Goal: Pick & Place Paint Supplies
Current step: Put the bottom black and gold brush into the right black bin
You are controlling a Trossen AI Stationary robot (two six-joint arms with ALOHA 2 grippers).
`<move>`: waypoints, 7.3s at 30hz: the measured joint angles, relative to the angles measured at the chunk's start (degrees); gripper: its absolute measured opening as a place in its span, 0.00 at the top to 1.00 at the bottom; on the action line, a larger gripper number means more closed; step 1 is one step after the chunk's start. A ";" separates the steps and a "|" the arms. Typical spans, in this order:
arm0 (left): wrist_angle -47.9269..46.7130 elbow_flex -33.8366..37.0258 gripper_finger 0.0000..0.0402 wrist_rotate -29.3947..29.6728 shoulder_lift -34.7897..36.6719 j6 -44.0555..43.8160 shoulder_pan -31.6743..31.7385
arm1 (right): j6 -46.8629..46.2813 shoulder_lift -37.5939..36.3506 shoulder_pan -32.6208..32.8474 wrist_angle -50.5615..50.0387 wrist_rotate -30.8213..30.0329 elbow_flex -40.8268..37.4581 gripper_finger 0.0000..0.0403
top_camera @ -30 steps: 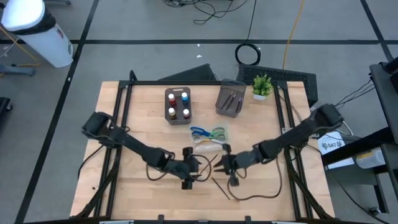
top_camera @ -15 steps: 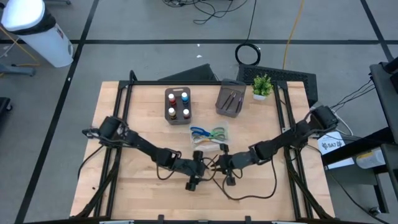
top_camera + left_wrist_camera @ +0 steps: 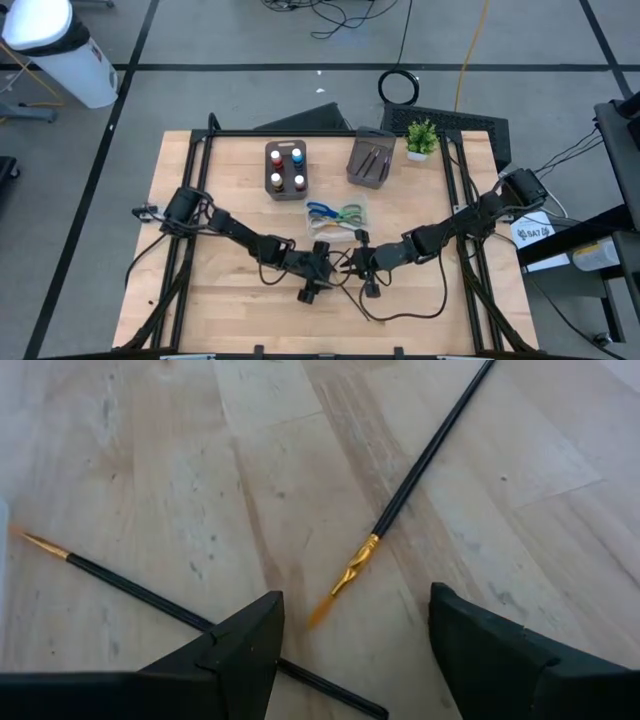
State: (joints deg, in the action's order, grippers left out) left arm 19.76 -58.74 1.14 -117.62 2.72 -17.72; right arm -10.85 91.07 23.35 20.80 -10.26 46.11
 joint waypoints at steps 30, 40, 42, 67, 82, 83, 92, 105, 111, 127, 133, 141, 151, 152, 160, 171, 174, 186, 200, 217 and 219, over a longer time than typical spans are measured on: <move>-4.48 -0.08 0.95 -1.78 -0.13 -0.38 0.12 | 0.00 0.00 0.00 -0.11 0.00 0.00 0.85; -4.93 0.04 0.99 0.22 0.43 -1.56 -1.59 | 1.78 -0.14 0.00 0.40 -0.07 0.00 0.85; -4.63 0.15 0.99 -0.25 1.44 -1.28 -2.38 | 2.86 -1.30 0.12 0.23 -0.05 -0.07 0.85; -14.29 0.03 1.00 21.93 31.02 14.87 -7.33 | 16.03 -11.54 -0.53 12.41 -4.37 -0.04 0.80; -41.84 0.05 0.93 28.46 31.12 -2.86 -7.87 | 12.96 -5.20 -2.43 15.89 -1.62 -0.02 0.33; -45.69 0.22 0.93 27.65 30.97 -5.94 -7.88 | 12.97 -5.22 -2.43 15.90 -1.62 0.00 0.32; -52.21 4.74 0.74 10.73 30.51 -24.59 -8.81 | 12.23 -5.20 -2.43 15.61 -1.49 -0.02 0.35; -56.52 11.18 0.45 1.40 30.51 -12.98 -16.42 | 11.50 -5.20 -2.43 15.61 -1.46 -0.02 0.36; -55.53 14.01 0.45 0.04 30.51 -12.08 -18.19 | 11.48 -5.20 -2.43 15.58 -1.45 -0.02 0.36; -48.85 16.82 0.44 -2.61 30.53 -13.34 -21.35 | 11.47 -5.20 -2.42 14.08 -1.44 -0.03 0.37; -44.13 19.86 0.50 -1.94 30.82 -12.87 -22.17 | 11.47 -5.20 -2.36 14.08 -1.44 -0.04 0.37; -48.44 19.89 0.66 -0.91 30.71 -8.77 -22.86 | 11.47 -5.20 -2.36 14.12 -1.44 -0.04 0.37; -42.67 20.17 0.77 7.20 30.51 -1.21 -21.52 | 11.47 -5.20 -2.36 14.13 -1.44 -0.04 0.37; -42.09 20.22 0.77 7.55 30.47 -0.75 -21.17 | 11.47 -5.20 -2.36 14.13 -1.44 -0.03 0.37; -39.71 17.56 0.78 10.48 30.36 -1.74 -19.14 | 11.47 -5.20 -2.36 14.12 -1.44 -0.04 0.37; -47.31 15.08 0.72 14.23 30.44 -19.49 -17.87 | 11.47 -5.20 -2.36 14.12 -1.44 -0.04 0.37; -49.17 15.09 0.63 15.47 30.45 -21.39 -16.83 | 11.47 -5.20 -2.36 14.12 -1.43 -0.04 0.37; -46.22 18.44 0.51 9.30 30.48 -17.46 -15.56 | 11.47 -5.20 -2.36 14.12 -1.44 -0.04 0.37; -45.39 22.12 0.86 8.51 30.73 -17.40 -13.69 | 11.47 -5.20 -2.36 14.12 -1.44 -0.04 0.37; -45.17 22.18 0.99 7.68 30.64 -17.99 -13.00 | 11.47 -5.20 -2.36 14.12 -1.42 -0.04 0.37; -45.16 22.18 0.99 7.72 30.62 -18.05 -13.00 | 11.47 -5.20 -2.36 14.12 -1.42 -0.04 0.37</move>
State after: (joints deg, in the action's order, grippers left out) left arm -25.40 -36.56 8.86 -87.00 -15.33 -30.72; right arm 0.62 85.86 20.99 34.92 -11.68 46.06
